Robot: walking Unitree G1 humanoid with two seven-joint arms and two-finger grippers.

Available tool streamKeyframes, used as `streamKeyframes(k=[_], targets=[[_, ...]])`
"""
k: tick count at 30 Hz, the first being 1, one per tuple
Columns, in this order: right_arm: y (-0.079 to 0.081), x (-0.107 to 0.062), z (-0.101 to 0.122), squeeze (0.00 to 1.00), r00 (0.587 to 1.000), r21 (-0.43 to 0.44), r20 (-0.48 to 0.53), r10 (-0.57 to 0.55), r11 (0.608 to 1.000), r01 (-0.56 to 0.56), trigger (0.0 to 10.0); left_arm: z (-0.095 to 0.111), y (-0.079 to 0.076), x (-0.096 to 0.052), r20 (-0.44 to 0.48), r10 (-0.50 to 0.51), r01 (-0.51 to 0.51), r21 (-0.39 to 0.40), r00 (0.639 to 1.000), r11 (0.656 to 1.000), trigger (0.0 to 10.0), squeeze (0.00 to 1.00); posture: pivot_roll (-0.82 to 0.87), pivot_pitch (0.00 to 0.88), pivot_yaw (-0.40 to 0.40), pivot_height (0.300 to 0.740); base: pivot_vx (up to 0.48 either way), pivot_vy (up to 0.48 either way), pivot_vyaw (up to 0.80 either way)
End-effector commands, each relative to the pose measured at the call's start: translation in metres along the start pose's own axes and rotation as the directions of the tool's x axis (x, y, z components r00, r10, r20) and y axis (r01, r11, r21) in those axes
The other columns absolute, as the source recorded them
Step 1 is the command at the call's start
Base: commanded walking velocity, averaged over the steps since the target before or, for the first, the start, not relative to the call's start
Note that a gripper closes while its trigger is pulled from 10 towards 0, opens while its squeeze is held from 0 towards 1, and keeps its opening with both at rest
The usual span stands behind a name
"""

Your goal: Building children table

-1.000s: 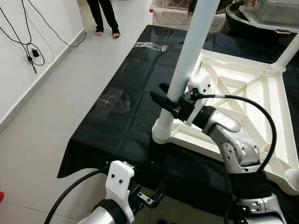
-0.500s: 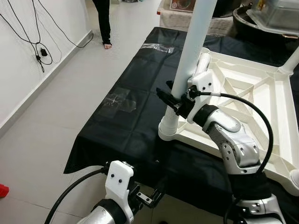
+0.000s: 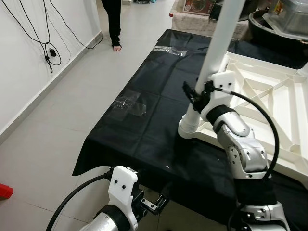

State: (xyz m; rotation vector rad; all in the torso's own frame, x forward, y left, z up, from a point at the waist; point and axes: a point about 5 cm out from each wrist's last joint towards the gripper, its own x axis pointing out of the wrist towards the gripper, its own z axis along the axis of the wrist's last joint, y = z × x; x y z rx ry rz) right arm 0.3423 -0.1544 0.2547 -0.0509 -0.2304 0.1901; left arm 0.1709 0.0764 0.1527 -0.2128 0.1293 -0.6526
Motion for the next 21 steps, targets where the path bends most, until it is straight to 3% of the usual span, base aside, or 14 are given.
streamKeyframes(k=[1, 8, 16, 21], targets=[[-0.021, -0.004, -0.009, 0.0, 0.989, -0.029, -0.04, -0.14, 0.99, 0.139, 10.0, -0.004, -0.001, -0.002, -0.016, -0.003, 0.003, -0.004, 1.0, 1.0, 10.0, 0.0, 0.1, 0.179, -0.063, 0.74, 0.0, 0.0, 0.0], [-0.023, -0.005, -0.013, 0.0, 0.971, -0.008, -0.064, -0.232, 0.973, 0.232, 10.0, -0.004, 0.0, -0.002, -0.018, -0.002, 0.002, -0.005, 1.0, 1.0, 10.0, 0.0, 0.1, 0.185, -0.063, 0.74, 0.0, 0.0, 0.0], [-0.019, -0.006, -0.02, 0.0, 0.962, 0.046, -0.108, -0.251, 0.965, 0.257, 10.0, -0.004, 0.0, -0.002, -0.019, -0.002, 0.002, -0.006, 1.0, 1.0, 10.0, 0.0, 0.1, 0.185, -0.063, 0.74, 0.0, 0.0, 0.0], [-0.024, -0.007, -0.023, 0.0, 0.922, 0.035, -0.15, -0.356, 0.93, 0.365, 10.0, -0.004, 0.0, -0.001, -0.018, -0.003, 0.003, -0.006, 1.0, 1.0, 10.0, 0.0, 0.1, 0.189, -0.065, 0.74, 0.0, 0.0, 0.0]])
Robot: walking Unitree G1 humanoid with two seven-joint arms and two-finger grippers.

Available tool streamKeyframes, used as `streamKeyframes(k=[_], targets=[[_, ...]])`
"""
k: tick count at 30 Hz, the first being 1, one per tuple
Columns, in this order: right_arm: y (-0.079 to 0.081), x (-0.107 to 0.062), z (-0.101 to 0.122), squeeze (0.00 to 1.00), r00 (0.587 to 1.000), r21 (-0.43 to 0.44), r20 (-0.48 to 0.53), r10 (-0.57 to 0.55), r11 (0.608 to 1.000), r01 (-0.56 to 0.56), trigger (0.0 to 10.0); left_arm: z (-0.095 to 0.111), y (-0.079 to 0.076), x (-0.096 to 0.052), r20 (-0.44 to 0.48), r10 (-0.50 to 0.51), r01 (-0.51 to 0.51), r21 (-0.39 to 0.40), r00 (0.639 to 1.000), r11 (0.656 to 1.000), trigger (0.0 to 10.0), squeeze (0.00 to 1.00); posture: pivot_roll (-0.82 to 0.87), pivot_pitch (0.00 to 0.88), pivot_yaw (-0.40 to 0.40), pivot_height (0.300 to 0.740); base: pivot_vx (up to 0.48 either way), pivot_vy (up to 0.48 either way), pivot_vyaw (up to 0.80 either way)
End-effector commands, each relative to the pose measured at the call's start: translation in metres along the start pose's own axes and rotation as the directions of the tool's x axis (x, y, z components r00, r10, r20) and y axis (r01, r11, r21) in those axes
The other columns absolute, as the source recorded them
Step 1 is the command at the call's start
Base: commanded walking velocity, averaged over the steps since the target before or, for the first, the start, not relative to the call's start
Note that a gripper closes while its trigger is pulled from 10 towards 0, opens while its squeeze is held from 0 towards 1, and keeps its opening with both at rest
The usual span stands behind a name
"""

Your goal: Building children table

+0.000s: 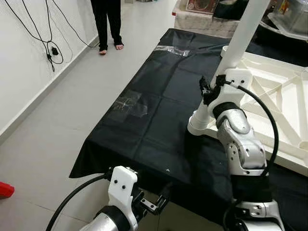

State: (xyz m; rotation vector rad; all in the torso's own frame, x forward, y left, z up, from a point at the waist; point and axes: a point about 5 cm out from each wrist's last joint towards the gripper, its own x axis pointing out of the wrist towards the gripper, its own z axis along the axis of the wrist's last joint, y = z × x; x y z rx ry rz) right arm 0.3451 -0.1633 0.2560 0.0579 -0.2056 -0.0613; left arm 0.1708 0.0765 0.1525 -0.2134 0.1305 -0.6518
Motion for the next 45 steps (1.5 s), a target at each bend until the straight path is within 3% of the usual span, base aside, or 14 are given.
streamKeyframes(k=[1, 10, 25, 30, 32, 34, 35, 37, 45], targets=[[-0.018, -0.003, -0.023, 0.0, 0.987, -0.039, -0.11, -0.116, 0.993, 0.112, 10.0, -0.004, 0.0, -0.001, -0.017, -0.004, 0.004, -0.005, 1.0, 1.0, 10.0, 0.0, 0.1, 0.189, -0.065, 0.74, 0.0, 0.0, 0.0], [-0.027, -0.006, -0.025, 0.0, 0.961, -0.053, -0.125, -0.249, 0.968, 0.244, 10.0, -0.004, 0.0, 0.0, -0.016, -0.003, 0.003, -0.002, 1.0, 1.0, 10.0, 0.0, 0.1, 0.187, -0.065, 0.74, 0.0, 0.0, 0.0], [-0.007, -0.024, -0.033, 0.0, 0.903, -0.074, -0.131, -0.409, 0.912, 0.402, 10.0, -0.005, 0.001, 0.001, -0.016, -0.003, 0.004, 0.001, 1.0, 1.0, 10.0, 0.0, 0.11, 0.182, -0.064, 0.74, 0.0, 0.0, 0.0], [-0.003, -0.024, -0.033, 0.0, 0.903, -0.07, -0.133, -0.408, 0.913, 0.402, 10.0, -0.005, 0.001, 0.001, -0.016, -0.003, 0.003, 0.001, 1.0, 1.0, 10.0, 0.0, 0.11, 0.182, -0.064, 0.74, 0.0, 0.0, 0.0], [0.002, -0.024, -0.031, 0.0, 0.909, -0.067, -0.119, -0.399, 0.917, 0.394, 10.0, -0.005, 0.001, 0.001, -0.016, -0.003, 0.003, 0.0, 1.0, 1.0, 10.0, 0.0, 0.1, 0.184, -0.065, 0.74, 0.0, 0.0, 0.0], [0.013, -0.02, -0.029, 0.0, 0.949, -0.033, -0.107, -0.296, 0.955, 0.295, 10.0, -0.005, 0.001, 0.001, -0.015, -0.002, 0.002, -0.001, 1.0, 1.0, 10.0, 0.0, 0.1, 0.184, -0.067, 0.74, 0.0, 0.0, 0.0], [0.013, -0.02, -0.029, 0.0, 0.949, -0.033, -0.107, -0.296, 0.955, 0.295, 10.0, -0.005, 0.001, 0.001, -0.015, -0.002, 0.002, -0.001, 1.0, 1.0, 10.0, 0.0, 0.1, 0.184, -0.067, 0.74, 0.0, 0.0, 0.0], [0.021, -0.017, -0.03, 0.0, 0.975, -0.001, -0.125, -0.182, 0.983, 0.183, 10.0, -0.005, 0.001, 0.001, -0.014, -0.002, 0.002, -0.002, 1.0, 1.0, 10.0, 0.0, 0.1, 0.184, -0.068, 0.74, 0.0, 0.0, 0.0], [0.018, -0.009, -0.047, 0.0, 0.97, 0.039, -0.232, -0.067, 0.996, 0.078, 10.0, -0.005, 0.001, 0.002, -0.011, 0.0, 0.0, -0.002, 1.0, 1.0, 10.0, 0.0, 0.1, 0.183, -0.069, 0.74, 0.0, 0.0, 0.0]])
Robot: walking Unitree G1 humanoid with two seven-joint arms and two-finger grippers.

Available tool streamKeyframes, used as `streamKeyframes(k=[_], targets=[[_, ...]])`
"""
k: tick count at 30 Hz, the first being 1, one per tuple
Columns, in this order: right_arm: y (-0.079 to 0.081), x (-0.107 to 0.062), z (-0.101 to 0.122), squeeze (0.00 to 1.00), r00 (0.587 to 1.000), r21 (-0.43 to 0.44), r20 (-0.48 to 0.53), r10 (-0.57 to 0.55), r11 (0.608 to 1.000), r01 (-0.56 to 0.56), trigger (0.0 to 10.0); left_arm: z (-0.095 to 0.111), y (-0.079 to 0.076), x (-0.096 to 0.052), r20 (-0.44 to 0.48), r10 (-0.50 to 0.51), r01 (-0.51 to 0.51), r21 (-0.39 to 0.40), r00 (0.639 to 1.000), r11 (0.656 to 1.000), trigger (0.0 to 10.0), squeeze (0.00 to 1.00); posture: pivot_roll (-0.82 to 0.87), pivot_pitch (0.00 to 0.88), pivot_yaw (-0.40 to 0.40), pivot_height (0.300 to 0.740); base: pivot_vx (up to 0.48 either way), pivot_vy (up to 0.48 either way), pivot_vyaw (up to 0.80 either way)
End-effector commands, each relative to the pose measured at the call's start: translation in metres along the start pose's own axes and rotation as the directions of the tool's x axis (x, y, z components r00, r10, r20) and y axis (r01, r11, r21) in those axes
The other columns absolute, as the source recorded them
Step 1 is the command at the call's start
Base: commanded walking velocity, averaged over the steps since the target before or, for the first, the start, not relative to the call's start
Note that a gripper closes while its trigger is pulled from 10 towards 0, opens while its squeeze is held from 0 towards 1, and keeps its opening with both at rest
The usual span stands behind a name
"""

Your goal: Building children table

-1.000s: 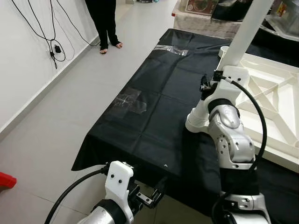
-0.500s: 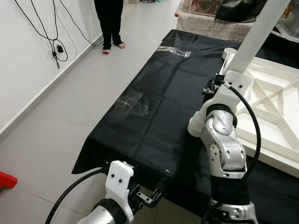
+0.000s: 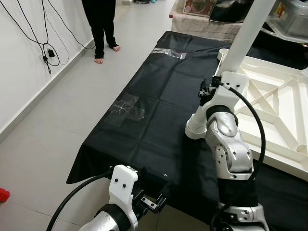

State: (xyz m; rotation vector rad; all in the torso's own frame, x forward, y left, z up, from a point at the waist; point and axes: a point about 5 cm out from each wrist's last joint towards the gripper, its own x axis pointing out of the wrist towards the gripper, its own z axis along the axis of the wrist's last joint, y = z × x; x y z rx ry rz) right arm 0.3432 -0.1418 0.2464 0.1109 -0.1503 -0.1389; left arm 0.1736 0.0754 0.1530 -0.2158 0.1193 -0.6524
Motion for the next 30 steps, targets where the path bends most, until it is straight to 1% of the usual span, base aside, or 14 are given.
streamKeyframes(k=[1, 3, 7, 11, 13, 15, 20, 24, 25, 26, 27, 28, 29, 30], targets=[[-0.004, -0.001, -0.04, 0.0, 0.979, 0.019, -0.2, 0.035, 0.999, -0.032, 10.0, -0.005, 0.0, -0.001, -0.022, 0.001, -0.001, -0.004, 1.0, 1.0, 10.0, 0.0, 0.1, 0.181, -0.071, 0.74, 0.0, 0.0, 0.0], [-0.004, 0.0, -0.043, 0.0, 0.976, 0.034, -0.213, 0.054, 0.998, -0.048, 10.0, -0.006, 0.0, -0.001, -0.023, 0.001, -0.001, -0.004, 1.0, 1.0, 10.0, 0.0, 0.1, 0.181, -0.071, 0.74, 0.0, 0.0, 0.0], [0.009, 0.003, -0.044, 0.0, 0.941, 0.147, -0.183, 0.284, 0.955, -0.259, 10.0, -0.005, 0.0, -0.001, -0.022, -0.001, 0.001, -0.004, 1.0, 1.0, 10.0, 0.0, 0.1, 0.179, -0.069, 0.74, 0.0, 0.0, 0.0], [0.01, 0.004, -0.045, 0.0, 0.907, 0.14, -0.158, 0.389, 0.919, -0.37, 10.0, -0.006, 0.0, -0.001, -0.022, -0.001, 0.001, -0.004, 1.0, 1.0, 10.0, 0.0, 0.1, 0.177, -0.072, 0.74, 0.0, 0.0, 0.0], [0.01, 0.005, -0.045, 0.0, 0.902, 0.141, -0.156, 0.402, 0.913, -0.382, 10.0, -0.006, -0.001, -0.001, -0.021, -0.001, 0.001, -0.005, 1.0, 1.0, 10.0, 0.0, 0.1, 0.177, -0.072, 0.74, 0.0, 0.0, 0.0], [0.008, 0.009, -0.047, 0.0, 0.878, 0.093, -0.143, 0.456, 0.89, -0.447, 10.0, -0.006, -0.001, -0.001, -0.022, -0.001, 0.001, -0.005, 1.0, 1.0, 10.0, 0.0, 0.1, 0.172, -0.072, 0.74, 0.0, 0.0, 0.0], [0.007, 0.013, -0.049, 0.0, 0.83, 0.059, -0.147, 0.538, 0.842, -0.535, 10.0, -0.006, -0.001, -0.001, -0.022, -0.002, 0.002, -0.005, 1.0, 1.0, 10.0, 0.0, 0.1, 0.169, -0.074, 0.74, 0.0, 0.0, 0.0], [0.015, 0.015, -0.053, 0.0, 0.672, 0.084, -0.177, 0.719, 0.691, -0.718, 10.0, -0.007, -0.002, -0.001, -0.023, -0.003, 0.003, -0.005, 1.0, 1.0, 10.0, 0.0, 0.11, 0.164, -0.076, 0.74, 0.0, 0.0, 0.0], [0.015, 0.015, -0.053, 0.0, 0.672, 0.084, -0.177, 0.719, 0.691, -0.718, 10.0, -0.007, -0.002, -0.001, -0.023, -0.003, 0.003, -0.005, 1.0, 1.0, 10.0, 0.0, 0.11, 0.164, -0.076, 0.74, 0.0, 0.0, 0.0], [0.017, 0.015, -0.054, 0.0, 0.641, 0.092, -0.183, 0.745, 0.662, -0.744, 10.0, -0.007, -0.002, -0.001, -0.023, -0.003, 0.003, -0.004, 1.0, 1.0, 10.0, 0.0, 0.11, 0.164, -0.08, 0.74, 0.0, 0.0, 0.0], [0.017, 0.015, -0.054, 0.0, 0.641, 0.092, -0.183, 0.745, 0.662, -0.744, 10.0, -0.007, -0.002, -0.001, -0.023, -0.003, 0.003, -0.004, 1.0, 1.0, 10.0, 0.0, 0.11, 0.164, -0.08, 0.74, 0.0, 0.0, 0.0], [0.019, 0.015, -0.054, 0.0, 0.612, 0.095, -0.189, 0.768, 0.635, -0.767, 10.0, -0.007, -0.002, -0.001, -0.023, -0.003, 0.003, -0.004, 1.0, 1.0, 10.0, 0.0, 0.11, 0.164, -0.08, 0.74, 0.0, 0.0, 0.0], [0.022, 0.015, -0.056, 0.0, 0.555, 0.118, -0.2, 0.808, 0.582, -0.805, 10.0, -0.007, -0.001, -0.001, -0.023, -0.003, 0.003, -0.003, 1.0, 1.0, 10.0, 0.0, 0.11, 0.163, -0.08, 0.74, 0.0, 0.0, 0.0], [0.022, 0.015, -0.056, 0.0, 0.555, 0.118, -0.2, 0.808, 0.582, -0.805, 10.0, -0.007, -0.001, -0.001, -0.023, -0.003, 0.003, -0.003, 1.0, 1.0, 10.0, 0.0, 0.11, 0.163, -0.08, 0.74, 0.0, 0.0, 0.0]])
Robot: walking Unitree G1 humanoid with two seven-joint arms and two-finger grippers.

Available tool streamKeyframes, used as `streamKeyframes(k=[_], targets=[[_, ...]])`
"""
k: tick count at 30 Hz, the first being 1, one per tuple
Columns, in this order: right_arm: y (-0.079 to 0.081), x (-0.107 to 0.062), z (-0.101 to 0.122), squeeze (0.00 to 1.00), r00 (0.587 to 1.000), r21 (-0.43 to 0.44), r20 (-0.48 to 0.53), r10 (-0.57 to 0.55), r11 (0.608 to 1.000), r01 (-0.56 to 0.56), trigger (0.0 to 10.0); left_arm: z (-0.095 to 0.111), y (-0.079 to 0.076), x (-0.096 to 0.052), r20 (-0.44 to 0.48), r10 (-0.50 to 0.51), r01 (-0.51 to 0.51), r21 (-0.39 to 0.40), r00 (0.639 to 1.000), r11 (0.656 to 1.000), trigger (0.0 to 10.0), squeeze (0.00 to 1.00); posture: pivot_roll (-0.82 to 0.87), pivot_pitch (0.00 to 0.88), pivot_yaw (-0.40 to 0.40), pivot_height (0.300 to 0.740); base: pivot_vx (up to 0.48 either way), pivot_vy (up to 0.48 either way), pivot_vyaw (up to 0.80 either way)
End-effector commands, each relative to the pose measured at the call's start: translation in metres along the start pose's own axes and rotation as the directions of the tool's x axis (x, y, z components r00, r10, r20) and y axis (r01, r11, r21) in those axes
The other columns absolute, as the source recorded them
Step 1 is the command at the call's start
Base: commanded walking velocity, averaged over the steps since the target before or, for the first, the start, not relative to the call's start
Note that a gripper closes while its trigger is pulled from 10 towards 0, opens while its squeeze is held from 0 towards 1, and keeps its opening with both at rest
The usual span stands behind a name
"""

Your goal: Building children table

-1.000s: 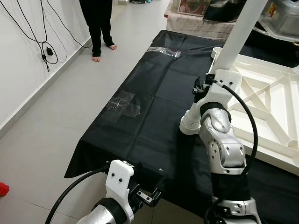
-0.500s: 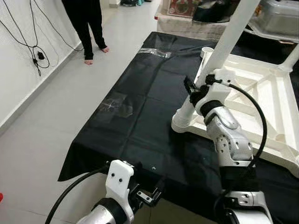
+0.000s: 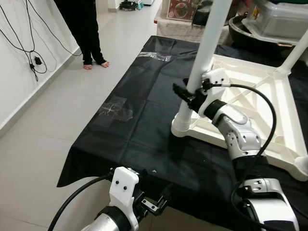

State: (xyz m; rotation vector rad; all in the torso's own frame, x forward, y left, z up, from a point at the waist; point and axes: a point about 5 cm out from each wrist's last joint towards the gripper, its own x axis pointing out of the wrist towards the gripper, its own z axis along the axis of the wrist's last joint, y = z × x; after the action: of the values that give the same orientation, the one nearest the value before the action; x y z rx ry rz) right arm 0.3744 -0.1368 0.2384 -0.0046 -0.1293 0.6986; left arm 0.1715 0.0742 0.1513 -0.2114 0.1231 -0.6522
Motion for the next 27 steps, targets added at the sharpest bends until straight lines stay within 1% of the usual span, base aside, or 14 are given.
streamKeyframes(k=[1, 2, 3, 4, 6, 9, 10, 12, 14, 15, 20, 24, 26, 27], targets=[[0.023, 0.006, -0.042, 0.0, 0.974, 0.144, -0.136, 0.179, 0.977, -0.159, 10.0, -0.005, 0.0, 0.0, -0.018, -0.003, 0.003, -0.006, 1.0, 1.0, 10.0, 0.0, 0.11, 0.163, -0.08, 0.74, 0.0, 0.0, 0.0], [0.023, 0.006, -0.042, 0.0, 0.974, 0.144, -0.136, 0.179, 0.977, -0.159, 10.0, -0.005, 0.0, 0.0, -0.018, -0.003, 0.003, -0.006, 1.0, 1.0, 10.0, 0.0, 0.11, 0.163, -0.08, 0.74, 0.0, 0.0, 0.0], [0.026, 0.011, -0.043, 0.0, 0.95, 0.184, -0.134, 0.283, 0.949, -0.257, 10.0, -0.005, 0.0, 0.0, -0.018, -0.002, 0.001, -0.005, 1.0, 1.0, 10.0, 0.0, 0.11, 0.166, -0.082, 0.74, 0.0, 0.0, 0.0], [0.026, 0.011, -0.043, 0.0, 0.95, 0.184, -0.134, 0.283, 0.949, -0.257, 10.0, -0.005, 0.0, 0.0, -0.018, -0.002, 0.001, -0.005, 1.0, 1.0, 10.0, 0.0, 0.11, 0.166, -0.082, 0.74, 0.0, 0.0, 0.0], [0.027, 0.015, -0.043, 0.0, 0.934, 0.222, -0.122, 0.335, 0.927, -0.303, 10.0, -0.005, 0.0, 0.0, -0.018, -0.001, 0.001, -0.005, 1.0, 1.0, 10.0, 0.0, 0.12, 0.167, -0.085, 0.74, 0.0, 0.0, 0.0], [0.028, 0.017, -0.044, 0.0, 0.915, 0.247, -0.111, 0.388, 0.903, -0.352, 10.0, -0.004, 0.0, -0.001, -0.017, 0.0, 0.0, -0.004, 1.0, 1.0, 10.0, 0.0, 0.12, 0.167, -0.085, 0.74, 0.0, 0.0, 0.0], [0.028, 0.017, -0.044, 0.0, 0.915, 0.247, -0.111, 0.388, 0.903, -0.352, 10.0, -0.004, 0.0, -0.001, -0.017, 0.0, 0.0, -0.004, 1.0, 1.0, 10.0, 0.0, 0.12, 0.167, -0.085, 0.74, 0.0, 0.0, 0.0], [0.032, 0.016, -0.044, 0.0, 0.893, 0.277, -0.091, 0.441, 0.872, -0.403, 10.0, -0.004, 0.0, -0.001, -0.017, 0.002, -0.002, -0.005, 1.0, 1.0, 10.0, 0.0, 0.12, 0.167, -0.085, 0.74, 0.0, 0.0, 0.0], [0.033, 0.014, -0.044, 0.0, 0.877, 0.27, -0.086, 0.473, 0.858, -0.436, 10.0, -0.004, 0.0, -0.001, -0.016, 0.003, -0.003, -0.005, 1.0, 1.0, 10.0, 0.0, 0.12, 0.172, -0.085, 0.74, 0.0, 0.0, 0.0], [0.033, 0.013, -0.045, 0.0, 0.875, 0.252, -0.089, 0.477, 0.86, -0.443, 10.0, -0.004, 0.0, -0.001, -0.016, 0.003, -0.003, -0.004, 1.0, 1.0, 10.0, 0.0, 0.12, 0.173, -0.084, 0.74, 0.0, 0.0, 0.0], [0.03, 0.012, -0.047, 0.0, 0.877, 0.227, -0.086, 0.473, 0.867, -0.445, 10.0, -0.004, 0.0, -0.001, -0.017, 0.002, -0.002, -0.004, 1.0, 1.0, 10.0, 0.0, 0.12, 0.175, -0.083, 0.74, 0.0, 0.0, 0.0], [0.027, 0.01, -0.048, 0.0, 0.902, 0.184, -0.071, 0.426, 0.894, -0.408, 10.0, -0.004, 0.0, -0.001, -0.017, 0.002, -0.002, -0.004, 1.0, 1.0, 10.0, 0.0, 0.12, 0.175, -0.08, 0.74, 0.0, 0.0, 0.0], [0.028, 0.009, -0.048, 0.0, 0.905, 0.177, -0.067, 0.419, 0.898, -0.403, 10.0, -0.004, 0.0, -0.001, -0.017, 0.001, -0.001, -0.004, 1.0, 1.0, 10.0, 0.0, 0.12, 0.175, -0.08, 0.74, 0.0, 0.0, 0.0], [0.029, 0.007, -0.049, 0.0, 0.909, 0.157, -0.066, 0.412, 0.904, -0.398, 10.0, -0.004, 0.0, -0.001, -0.018, 0.0, 0.0, -0.004, 1.0, 1.0, 10.0, 0.0, 0.12, 0.175, -0.08, 0.74, 0.0, 0.0, 0.0]])
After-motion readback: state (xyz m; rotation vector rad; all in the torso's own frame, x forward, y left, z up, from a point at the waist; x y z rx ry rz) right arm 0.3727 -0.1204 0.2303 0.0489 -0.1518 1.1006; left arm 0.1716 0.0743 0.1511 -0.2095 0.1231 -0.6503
